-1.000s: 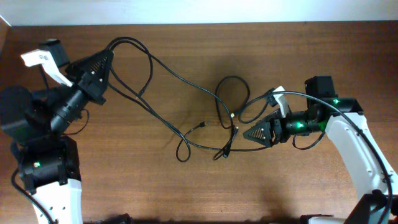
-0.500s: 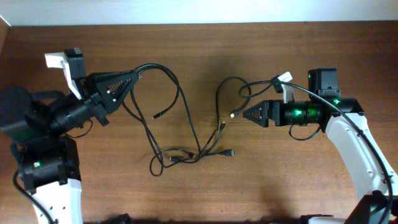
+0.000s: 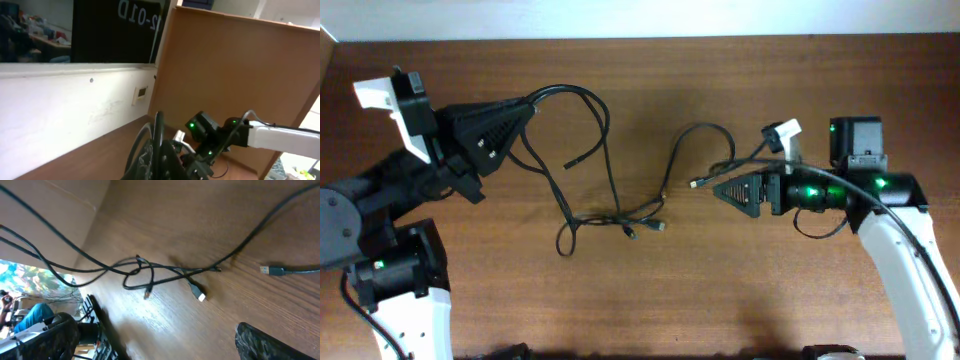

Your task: Untangle cables

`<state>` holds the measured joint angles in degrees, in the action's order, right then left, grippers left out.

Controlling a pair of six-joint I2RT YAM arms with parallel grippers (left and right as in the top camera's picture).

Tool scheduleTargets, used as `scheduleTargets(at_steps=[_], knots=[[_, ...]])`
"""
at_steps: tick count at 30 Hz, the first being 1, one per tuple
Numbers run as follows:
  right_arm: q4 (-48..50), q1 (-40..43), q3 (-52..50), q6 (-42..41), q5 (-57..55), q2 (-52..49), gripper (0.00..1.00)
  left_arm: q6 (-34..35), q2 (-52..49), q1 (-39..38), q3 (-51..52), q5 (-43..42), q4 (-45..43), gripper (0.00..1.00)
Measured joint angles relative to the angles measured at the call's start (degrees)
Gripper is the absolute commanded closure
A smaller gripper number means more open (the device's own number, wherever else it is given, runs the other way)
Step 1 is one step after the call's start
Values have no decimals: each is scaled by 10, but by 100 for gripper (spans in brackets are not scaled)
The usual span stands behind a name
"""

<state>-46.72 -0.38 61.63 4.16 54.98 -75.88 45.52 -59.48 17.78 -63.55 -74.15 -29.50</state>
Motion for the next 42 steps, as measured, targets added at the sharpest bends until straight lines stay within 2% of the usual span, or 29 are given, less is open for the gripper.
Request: scheduleTargets(at_steps=[5, 9, 13, 22, 25, 27, 30, 35, 42], knots=[[1, 0, 0, -73, 4, 23, 1, 8, 0, -48, 0, 6, -1, 100], [24, 0, 0, -141, 6, 23, 1, 8, 0, -51, 0, 7, -1, 100], [32, -5, 0, -264, -23, 9, 1, 6, -7, -51, 0, 7, -1, 100], [81, -169, 0, -506, -163, -80, 0, 6, -24, -51, 0, 10, -1, 100], [80, -198, 0, -549, -177, -117, 0, -18, -24, -51, 0, 11, 11, 100], [81, -211, 0, -570, -181, -141, 8, -34, -24, -51, 0, 11, 28, 100], [108, -234, 0, -595, -183, -181, 9, -60, -24, -51, 0, 11, 47, 100], [173, -262, 0, -625, -179, -199, 26, -84, -25, -51, 0, 13, 63, 100], [194, -339, 0, -670, -227, -205, 60, -87, -43, -51, 0, 29, 63, 100]])
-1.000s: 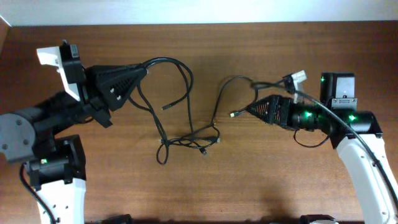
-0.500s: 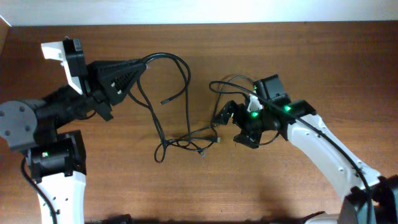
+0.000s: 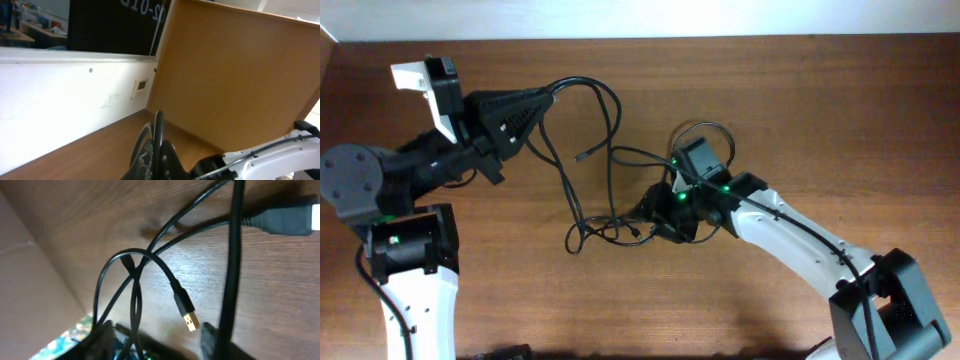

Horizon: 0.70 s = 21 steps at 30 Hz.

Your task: Untangle cables

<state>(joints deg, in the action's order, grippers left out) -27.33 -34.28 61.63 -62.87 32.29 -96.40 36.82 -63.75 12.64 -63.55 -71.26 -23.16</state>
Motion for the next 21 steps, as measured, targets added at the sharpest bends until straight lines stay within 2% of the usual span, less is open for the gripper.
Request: scheduleTargets(at_steps=[1, 3, 4, 7, 11, 15, 19, 21], knots=[[0, -11, 0, -2, -13, 0, 70, 0, -1, 0, 0, 1, 0, 100], [-5, -21, 0, -7, -34, -1, 79, 0, -1, 0, 0, 2, 0, 100], [-14, -22, 0, -5, -48, -1, 94, -2, -1, 0, 0, 2, 0, 100], [-88, -14, 2, -6, -100, -2, 96, -26, -4, 1, 0, 2, 0, 100], [-178, 49, 3, 10, -141, -3, 96, -40, -27, 39, -1, 9, 31, 100], [-225, 168, 3, 78, -154, -3, 96, -43, -73, 84, -1, 15, 76, 100], [-254, 269, 3, 150, -155, -3, 96, -61, -102, 94, -1, 17, 104, 100], [-269, 300, 3, 185, -156, -3, 96, -83, -113, 94, -3, 38, 161, 100]])
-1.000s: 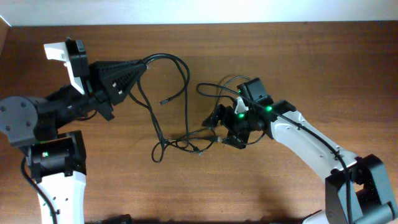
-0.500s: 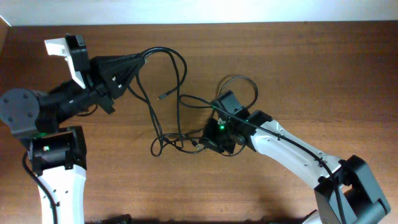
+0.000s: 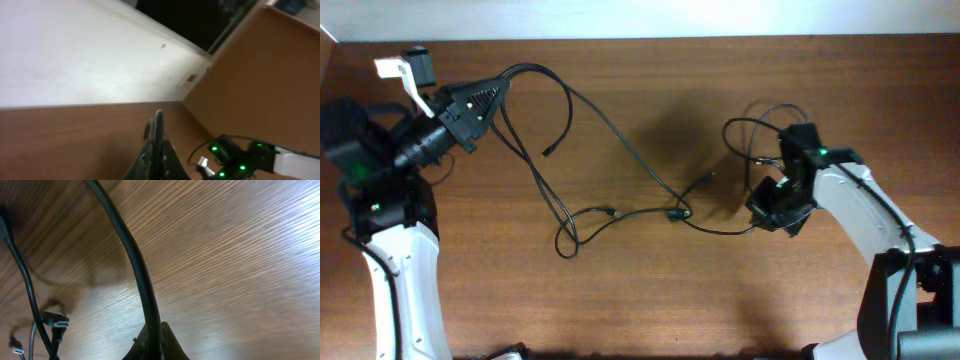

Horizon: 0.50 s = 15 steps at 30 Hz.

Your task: Untangle cables

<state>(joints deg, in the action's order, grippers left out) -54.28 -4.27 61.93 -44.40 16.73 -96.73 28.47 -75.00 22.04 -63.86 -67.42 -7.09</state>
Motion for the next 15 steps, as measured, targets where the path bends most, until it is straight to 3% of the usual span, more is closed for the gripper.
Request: scheduleTargets(at_steps=[2, 6, 7, 9, 11, 15], knots=[[-8, 25, 0, 28, 0, 0, 96, -22, -12, 0, -1, 41, 59, 100], [-12, 64, 0, 63, 0, 0, 96, -45, -16, 0, -3, 201, 200, 100], [-12, 72, 0, 70, 0, 0, 96, -47, -16, 0, -3, 251, 235, 86], [-12, 76, 0, 79, 0, 0, 96, -55, -17, 0, -3, 327, 276, 29], [-12, 76, 0, 87, 0, 0, 96, -54, -18, 0, -3, 361, 291, 1], [-21, 76, 0, 111, 0, 0, 96, -53, -18, 0, -3, 393, 303, 1]])
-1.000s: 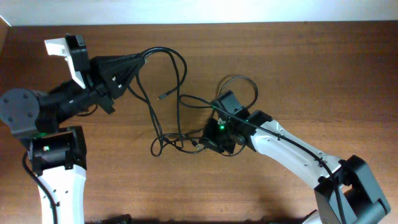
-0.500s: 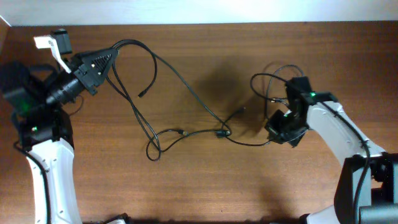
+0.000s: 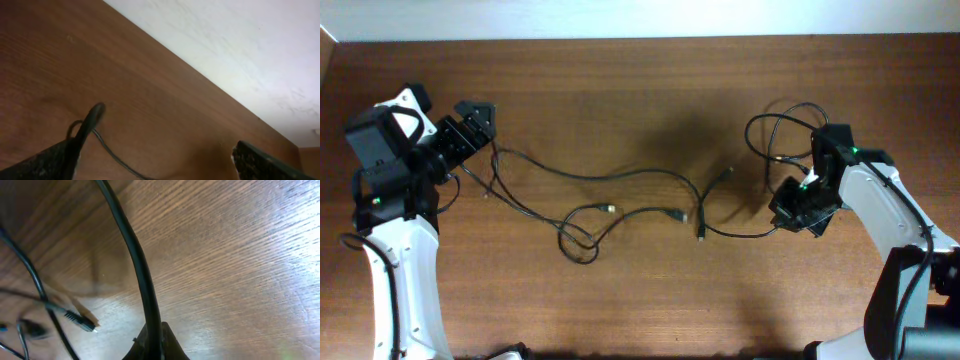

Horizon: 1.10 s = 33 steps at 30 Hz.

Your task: Untangle cables

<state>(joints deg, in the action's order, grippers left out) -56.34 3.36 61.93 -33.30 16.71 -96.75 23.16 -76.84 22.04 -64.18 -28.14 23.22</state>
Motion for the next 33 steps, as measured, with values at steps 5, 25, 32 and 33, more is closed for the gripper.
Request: scheduleTargets(at_steps=[5, 25, 32, 33], knots=[[-16, 0, 0, 43, 11, 6, 96, -16, 0, -7, 0, 7, 66, 1], [-46, 0, 115, 114, 208, 391, 96, -178, 0, -255, 0, 21, 119, 1], [-130, 0, 118, 136, 235, 391, 96, -178, 0, -255, 0, 21, 138, 1], [-142, 0, 118, 145, 235, 391, 96, -178, 0, -255, 0, 21, 137, 1]])
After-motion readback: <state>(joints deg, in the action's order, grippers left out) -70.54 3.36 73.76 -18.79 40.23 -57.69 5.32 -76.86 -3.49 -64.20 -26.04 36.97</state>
